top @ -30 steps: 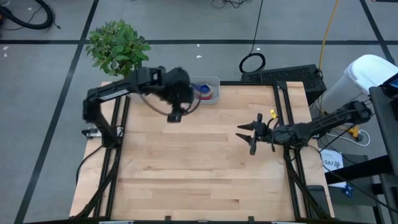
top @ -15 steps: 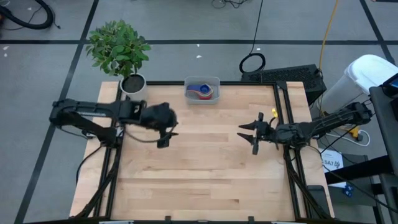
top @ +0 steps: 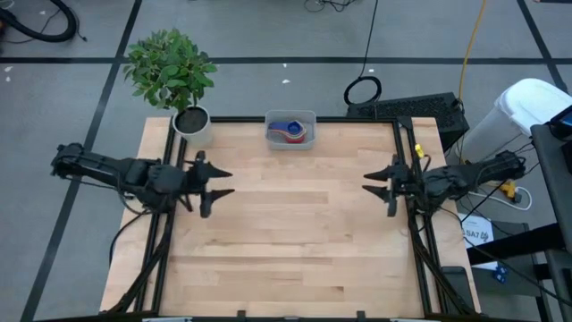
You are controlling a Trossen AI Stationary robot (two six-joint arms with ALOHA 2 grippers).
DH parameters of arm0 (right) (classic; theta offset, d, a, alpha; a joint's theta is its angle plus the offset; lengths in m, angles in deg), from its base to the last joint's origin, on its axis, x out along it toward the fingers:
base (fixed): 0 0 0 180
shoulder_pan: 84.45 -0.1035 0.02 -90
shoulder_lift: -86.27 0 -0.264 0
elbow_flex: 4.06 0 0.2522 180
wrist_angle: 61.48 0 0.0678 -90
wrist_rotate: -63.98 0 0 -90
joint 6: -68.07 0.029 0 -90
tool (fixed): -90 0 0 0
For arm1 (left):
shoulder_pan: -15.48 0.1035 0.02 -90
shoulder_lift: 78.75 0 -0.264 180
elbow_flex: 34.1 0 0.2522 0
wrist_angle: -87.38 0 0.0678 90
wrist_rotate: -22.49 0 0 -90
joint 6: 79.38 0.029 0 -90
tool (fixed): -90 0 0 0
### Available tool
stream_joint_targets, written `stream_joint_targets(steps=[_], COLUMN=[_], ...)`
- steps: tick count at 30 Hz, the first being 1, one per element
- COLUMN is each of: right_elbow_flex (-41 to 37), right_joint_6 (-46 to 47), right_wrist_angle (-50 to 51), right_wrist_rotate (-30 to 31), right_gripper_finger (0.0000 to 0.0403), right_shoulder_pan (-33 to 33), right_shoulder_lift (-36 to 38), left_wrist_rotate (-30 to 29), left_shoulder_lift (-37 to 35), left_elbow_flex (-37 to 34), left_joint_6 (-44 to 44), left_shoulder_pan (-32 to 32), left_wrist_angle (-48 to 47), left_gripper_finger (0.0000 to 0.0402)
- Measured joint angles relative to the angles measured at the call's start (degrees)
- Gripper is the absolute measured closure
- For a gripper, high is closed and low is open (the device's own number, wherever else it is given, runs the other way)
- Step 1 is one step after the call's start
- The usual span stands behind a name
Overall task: Nest measuring cups in basket
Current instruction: Return to Home Position
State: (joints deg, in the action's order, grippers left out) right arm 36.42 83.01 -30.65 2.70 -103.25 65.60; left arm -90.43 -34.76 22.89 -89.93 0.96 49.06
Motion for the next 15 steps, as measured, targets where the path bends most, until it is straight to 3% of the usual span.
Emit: stream_joint_targets(steps=[8, 12, 15], right_elbow_flex=[6.09, 6.13, 5.83], right_joint_6=[-0.92, -0.15, -1.00], right_wrist_angle=[10.39, 14.29, 14.46], right_wrist_rotate=[0.13, 2.44, 4.26], right_gripper_finger=[0.0248, 0.0248, 0.0248], right_shoulder_pan=[-0.08, -0.08, -0.08], right_shoulder_lift=[1.51, 3.42, 5.84], left_wrist_rotate=[-0.92, -0.45, 3.03], left_shoulder_lift=[-7.98, -10.06, -12.00], left_elbow_flex=[-13.99, -16.86, -18.82], left_joint_6=[5.30, 6.98, 7.79], left_shoulder_pan=[-0.35, 0.34, 1.97], left_wrist_angle=[17.74, 19.88, 22.46], left_gripper_finger=[0.0174, 0.0174, 0.0174])
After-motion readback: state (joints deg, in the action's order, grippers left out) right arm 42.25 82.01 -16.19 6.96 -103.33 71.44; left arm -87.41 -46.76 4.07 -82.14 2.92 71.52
